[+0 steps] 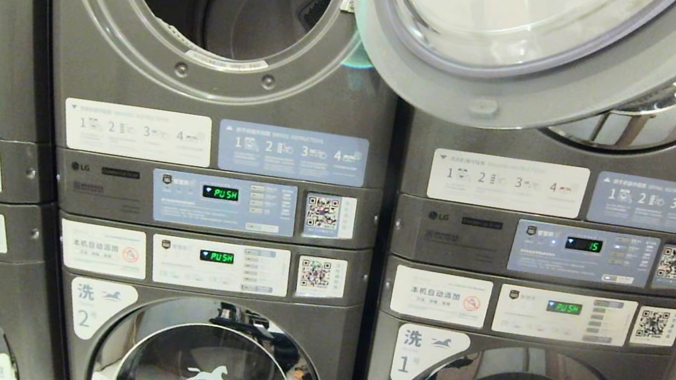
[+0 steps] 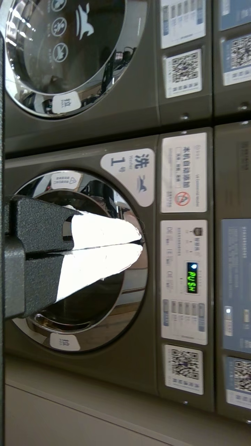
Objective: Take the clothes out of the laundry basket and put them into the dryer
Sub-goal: Take the clothes out of the basket
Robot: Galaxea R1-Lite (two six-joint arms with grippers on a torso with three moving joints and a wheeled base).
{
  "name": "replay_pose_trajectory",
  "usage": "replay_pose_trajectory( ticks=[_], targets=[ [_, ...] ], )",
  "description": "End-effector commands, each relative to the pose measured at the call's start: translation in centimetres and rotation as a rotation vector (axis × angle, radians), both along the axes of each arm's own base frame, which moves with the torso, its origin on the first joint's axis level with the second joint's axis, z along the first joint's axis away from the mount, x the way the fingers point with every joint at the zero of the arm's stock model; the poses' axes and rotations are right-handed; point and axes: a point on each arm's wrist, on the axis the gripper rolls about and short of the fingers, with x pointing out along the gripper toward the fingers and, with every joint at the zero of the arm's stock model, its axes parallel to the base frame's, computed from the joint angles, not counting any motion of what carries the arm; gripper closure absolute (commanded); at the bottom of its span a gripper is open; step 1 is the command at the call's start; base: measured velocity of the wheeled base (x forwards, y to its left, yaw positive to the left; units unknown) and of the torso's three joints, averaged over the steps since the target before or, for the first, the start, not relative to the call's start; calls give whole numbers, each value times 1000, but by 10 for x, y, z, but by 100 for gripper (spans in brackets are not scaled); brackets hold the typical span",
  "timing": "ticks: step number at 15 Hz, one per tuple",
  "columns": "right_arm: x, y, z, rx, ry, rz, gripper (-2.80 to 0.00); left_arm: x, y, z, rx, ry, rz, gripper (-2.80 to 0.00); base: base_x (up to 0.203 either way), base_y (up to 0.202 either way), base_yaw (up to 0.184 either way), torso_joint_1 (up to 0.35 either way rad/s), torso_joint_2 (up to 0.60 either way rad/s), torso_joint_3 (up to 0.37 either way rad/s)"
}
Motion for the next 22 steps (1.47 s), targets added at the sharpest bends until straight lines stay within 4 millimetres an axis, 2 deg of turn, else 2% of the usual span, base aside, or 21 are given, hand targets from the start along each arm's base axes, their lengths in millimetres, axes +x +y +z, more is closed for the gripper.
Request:
replay_pose_trajectory(
  ticks=[1,11,22],
  targets=[
    [0,0,0,0,1,0,0,0,0,0,0,0,-1,0,0,0,0,-232,544,305],
    [0,0,0,0,1,0,0,0,0,0,0,0,0,0,0,0,0,-202,515,308],
    [0,0,0,-2,0,0,0,0,0,0,2,0,0,0,0,0,0,-9,35,18]
  ],
)
